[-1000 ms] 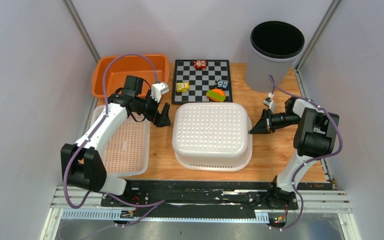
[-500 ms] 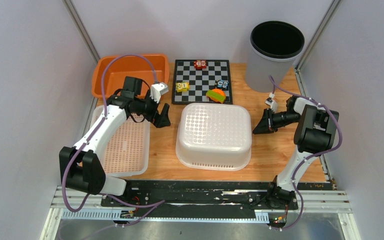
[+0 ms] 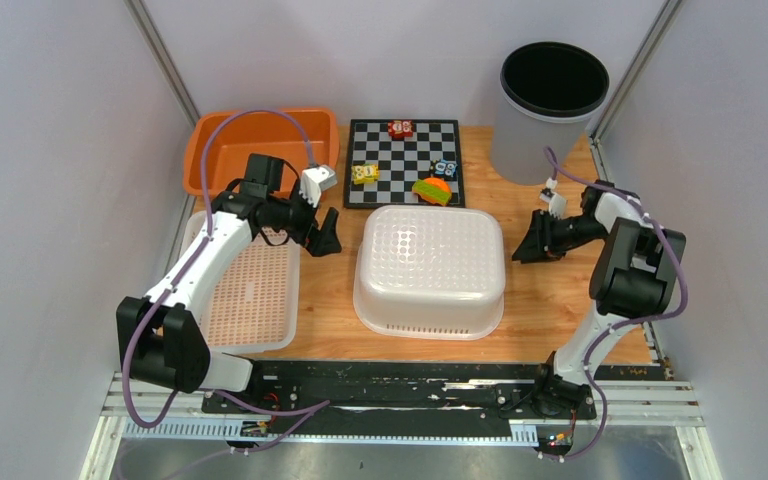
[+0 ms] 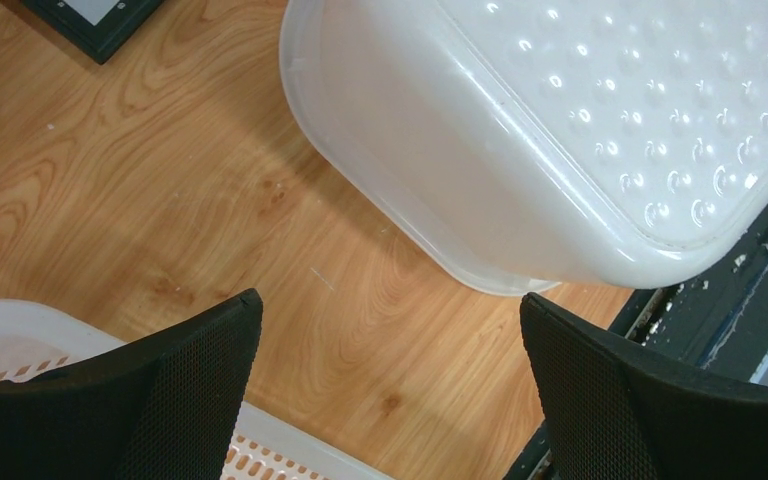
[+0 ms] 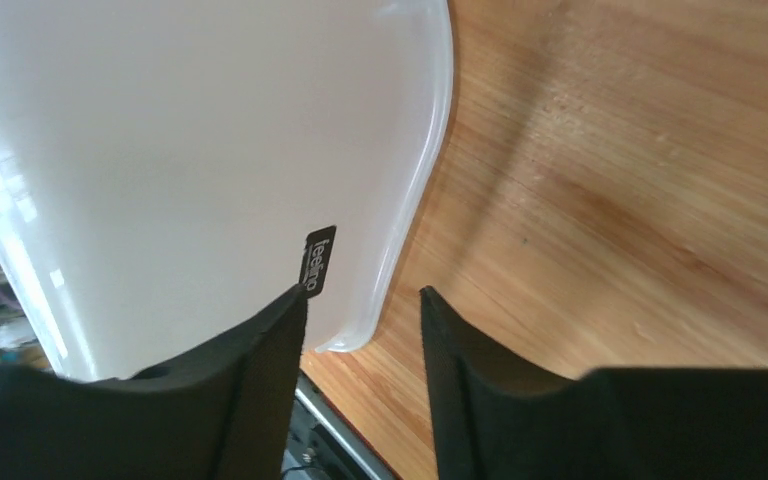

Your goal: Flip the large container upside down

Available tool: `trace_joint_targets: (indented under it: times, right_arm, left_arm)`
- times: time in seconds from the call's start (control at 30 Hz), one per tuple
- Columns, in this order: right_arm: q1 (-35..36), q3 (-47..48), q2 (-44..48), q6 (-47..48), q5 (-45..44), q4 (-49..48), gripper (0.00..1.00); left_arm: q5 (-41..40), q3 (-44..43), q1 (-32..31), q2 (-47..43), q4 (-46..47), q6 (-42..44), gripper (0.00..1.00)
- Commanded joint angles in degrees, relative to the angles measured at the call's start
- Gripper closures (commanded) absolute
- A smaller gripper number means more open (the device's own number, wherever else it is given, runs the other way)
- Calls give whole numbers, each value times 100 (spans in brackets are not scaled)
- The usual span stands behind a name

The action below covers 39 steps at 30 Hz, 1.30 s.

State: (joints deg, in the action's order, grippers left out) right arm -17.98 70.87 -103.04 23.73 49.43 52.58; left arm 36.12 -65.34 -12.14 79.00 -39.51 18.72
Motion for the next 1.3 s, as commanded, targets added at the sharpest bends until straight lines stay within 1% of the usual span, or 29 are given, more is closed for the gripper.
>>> trace_joint_targets:
  times: [0.0,0.07,0.13,0.3,0.43,0.53,0.6,0.73,0.87,1.1,1.27]
  right_arm:
    - [-84,263,986,123,-408,-81,43]
    - [-78,278,1348,290,-465,-81,37]
    - [-71,243,1711,487,-462,-81,32]
    - [46,68,2653,1080,-431,-81,25]
    - [228,-92,3504,1501,-266,-153,18]
    - [381,-236,4066,1558,-50,-315,5]
    - [517,-319,4382,1463,4,-466,1]
    - [837,-389,4740,1099,1,-705,0]
    - [1042,-405,4837,790,-12,-923,0]
    - [1121,-539,4854,440,-35,-1323,0]
    - [1125,-578,4713,115,-394,-1601,0]
  left_arm:
    - [416,67,-23,-57,-70,278,0]
    - [508,25,-89,-59,-155,391,0]
    - [400,-16,-240,-61,-220,517,0]
    - [-767,83,-943,-125,-62,815,0]
    - [-1308,134,-1259,-17,71,925,0]
    - [-1465,119,-1357,126,80,1046,0]
    - [-1486,110,-1426,220,56,1152,0]
    - [-1222,87,-1582,377,-14,1369,0]
    - [-1064,-59,-1799,602,-16,1440,0]
    - [-820,-463,-2171,1106,-26,1489,0]
    - [-764,-712,-2509,1423,-85,1588,0]
